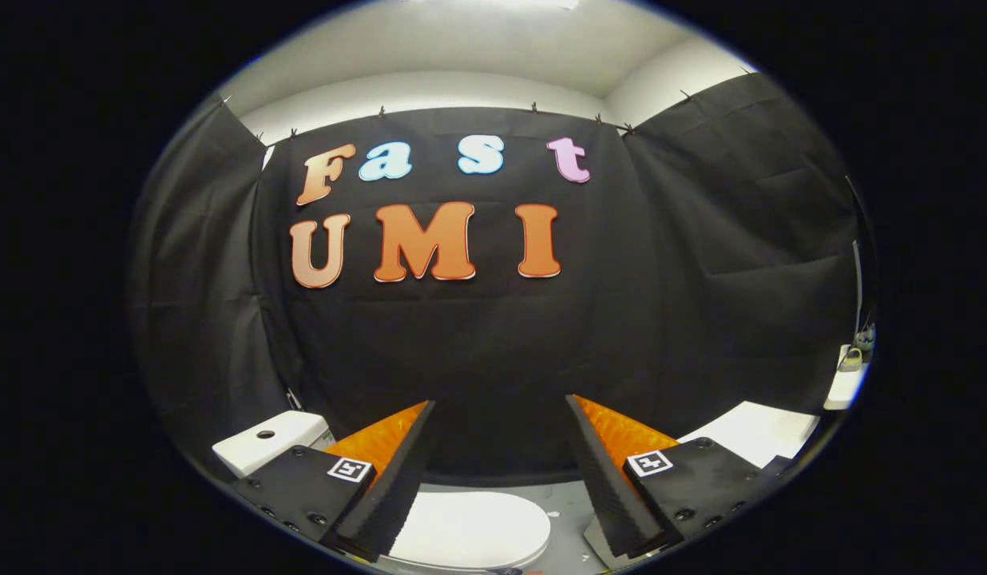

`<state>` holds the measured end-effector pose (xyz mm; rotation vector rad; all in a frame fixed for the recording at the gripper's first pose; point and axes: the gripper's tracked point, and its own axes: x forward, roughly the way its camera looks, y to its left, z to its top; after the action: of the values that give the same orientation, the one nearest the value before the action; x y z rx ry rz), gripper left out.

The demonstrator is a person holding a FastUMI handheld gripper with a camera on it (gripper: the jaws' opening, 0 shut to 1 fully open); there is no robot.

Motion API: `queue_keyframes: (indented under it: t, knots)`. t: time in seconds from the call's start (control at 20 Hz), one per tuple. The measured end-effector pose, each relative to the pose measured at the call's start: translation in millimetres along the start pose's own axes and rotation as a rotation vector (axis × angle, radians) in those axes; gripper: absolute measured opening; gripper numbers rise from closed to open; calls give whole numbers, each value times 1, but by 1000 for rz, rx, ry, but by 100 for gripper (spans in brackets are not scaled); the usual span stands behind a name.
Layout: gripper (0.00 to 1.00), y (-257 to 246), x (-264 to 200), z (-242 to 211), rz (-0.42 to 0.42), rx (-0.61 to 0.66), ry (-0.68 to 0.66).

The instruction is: Open the toilet lid.

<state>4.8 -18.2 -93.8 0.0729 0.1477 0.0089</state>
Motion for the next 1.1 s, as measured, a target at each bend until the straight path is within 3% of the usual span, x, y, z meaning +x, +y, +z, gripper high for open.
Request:
queue_keyframes:
  t: [0.35, 0.75, 0.95, 1.1]
  knots:
    - [100, -29, 6, -138, 5, 127, 212]
    - [98, -65, 10, -316, 19, 404, 522]
    - [98, -69, 9, -390, 13, 638, 658]
    - [99, -69, 5, -451, -18, 671, 746]
